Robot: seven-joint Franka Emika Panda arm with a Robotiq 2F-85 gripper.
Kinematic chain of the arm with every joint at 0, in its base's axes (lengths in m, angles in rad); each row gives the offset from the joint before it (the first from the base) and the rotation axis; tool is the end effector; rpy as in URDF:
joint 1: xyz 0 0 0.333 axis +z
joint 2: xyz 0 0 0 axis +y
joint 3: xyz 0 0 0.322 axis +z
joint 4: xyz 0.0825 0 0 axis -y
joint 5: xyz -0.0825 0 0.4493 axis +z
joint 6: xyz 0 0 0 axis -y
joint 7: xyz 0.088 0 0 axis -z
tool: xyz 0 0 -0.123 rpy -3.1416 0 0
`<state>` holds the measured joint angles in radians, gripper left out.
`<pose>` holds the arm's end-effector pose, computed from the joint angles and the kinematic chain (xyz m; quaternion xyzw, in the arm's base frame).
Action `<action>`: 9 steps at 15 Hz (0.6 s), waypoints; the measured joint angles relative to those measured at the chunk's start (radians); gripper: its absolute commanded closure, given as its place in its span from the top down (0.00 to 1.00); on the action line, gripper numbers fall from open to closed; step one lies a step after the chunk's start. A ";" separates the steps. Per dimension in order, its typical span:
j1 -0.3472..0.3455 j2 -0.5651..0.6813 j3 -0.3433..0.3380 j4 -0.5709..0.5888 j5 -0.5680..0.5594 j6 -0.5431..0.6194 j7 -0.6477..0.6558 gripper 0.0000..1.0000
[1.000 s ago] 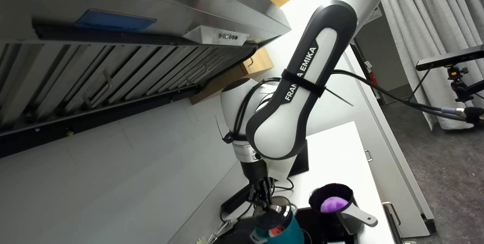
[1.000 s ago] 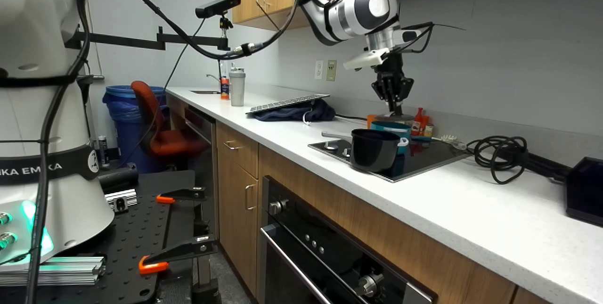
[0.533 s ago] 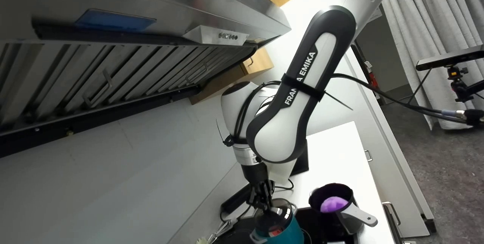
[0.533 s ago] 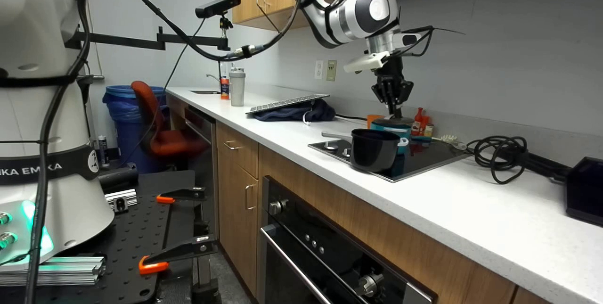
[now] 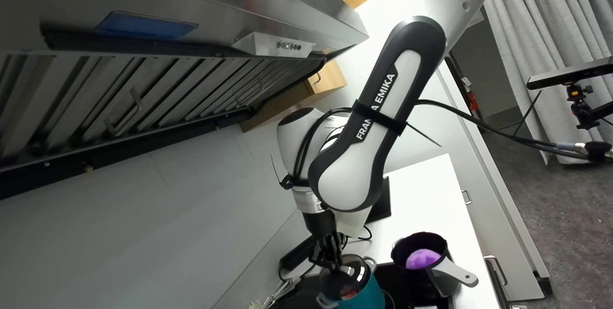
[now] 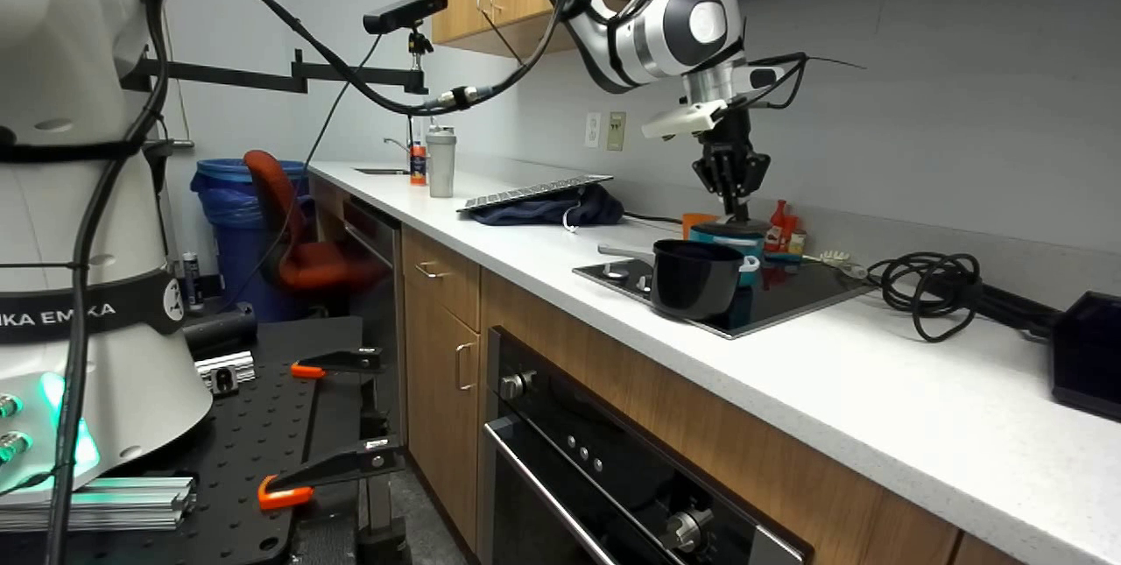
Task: Take the lid on the black pot and put it on the blue pot, then take the purple object in the pot and put it on the counter, then take the lid on the blue pot and put it back on the black pot
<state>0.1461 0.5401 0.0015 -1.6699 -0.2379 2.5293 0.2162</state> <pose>0.7599 0.1132 0.2757 0.9827 0.0512 0.1702 0.0525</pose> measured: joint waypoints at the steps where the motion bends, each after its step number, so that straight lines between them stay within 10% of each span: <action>1: 0.001 0.002 0.000 0.003 0.002 -0.003 -0.001 0.55; 6: 0.003 0.005 0.000 0.015 0.006 -0.036 -0.003 0.94; 9: 0.003 0.005 0.000 0.019 0.006 -0.051 -0.003 1.00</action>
<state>0.1488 0.5454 0.0019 -1.6513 -0.2318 2.4778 0.2131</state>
